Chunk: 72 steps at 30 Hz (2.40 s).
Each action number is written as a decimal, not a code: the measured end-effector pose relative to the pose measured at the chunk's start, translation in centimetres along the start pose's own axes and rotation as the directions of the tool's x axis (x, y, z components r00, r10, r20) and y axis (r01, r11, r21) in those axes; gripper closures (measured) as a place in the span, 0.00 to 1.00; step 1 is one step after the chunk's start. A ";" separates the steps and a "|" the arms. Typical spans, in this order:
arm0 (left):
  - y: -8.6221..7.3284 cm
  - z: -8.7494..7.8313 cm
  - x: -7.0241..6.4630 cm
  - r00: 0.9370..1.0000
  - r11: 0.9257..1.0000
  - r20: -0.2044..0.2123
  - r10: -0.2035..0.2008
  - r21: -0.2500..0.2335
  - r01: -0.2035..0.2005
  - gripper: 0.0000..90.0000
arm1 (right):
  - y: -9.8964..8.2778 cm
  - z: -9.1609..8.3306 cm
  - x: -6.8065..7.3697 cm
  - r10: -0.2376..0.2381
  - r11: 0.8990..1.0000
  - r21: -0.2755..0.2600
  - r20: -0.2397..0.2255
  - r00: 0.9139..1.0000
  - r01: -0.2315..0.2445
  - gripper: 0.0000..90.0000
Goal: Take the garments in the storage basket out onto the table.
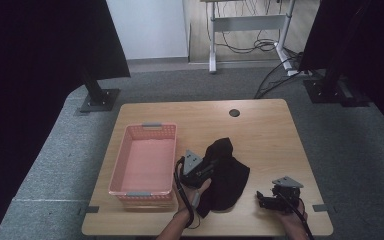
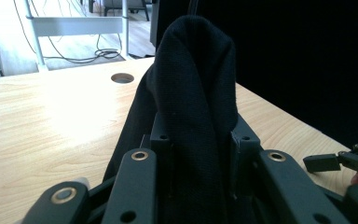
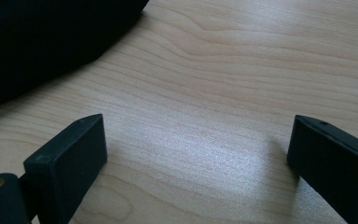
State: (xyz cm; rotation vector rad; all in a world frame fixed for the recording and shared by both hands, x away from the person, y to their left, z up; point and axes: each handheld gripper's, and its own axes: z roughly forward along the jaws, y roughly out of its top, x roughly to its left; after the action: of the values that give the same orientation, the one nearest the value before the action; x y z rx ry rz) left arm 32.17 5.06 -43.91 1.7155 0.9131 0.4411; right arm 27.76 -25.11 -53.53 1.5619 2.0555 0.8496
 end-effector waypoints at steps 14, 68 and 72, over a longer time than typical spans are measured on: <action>-1.9 -0.7 0.0 1.000 1.000 -0.004 0.009 0.009 -0.009 0.76 | 0.0 0.0 0.0 0.001 1.000 -0.001 0.002 1.000 -0.001 0.05; -3.9 -0.1 -0.4 0.995 0.993 0.079 0.054 0.105 -0.063 0.40 | 0.0 0.0 0.0 0.002 1.000 -0.001 0.003 1.000 -0.002 0.05; -3.8 -0.1 -0.6 0.998 0.994 0.045 0.048 0.092 -0.052 0.35 | 0.0 0.0 0.0 0.002 1.000 -0.001 0.003 1.000 -0.002 0.05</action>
State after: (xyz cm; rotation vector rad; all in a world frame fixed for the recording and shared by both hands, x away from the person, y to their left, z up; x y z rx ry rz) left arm 30.36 5.15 -47.35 1.8294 0.8731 0.3986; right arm 27.75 -25.07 -53.53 1.5648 2.0512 0.8479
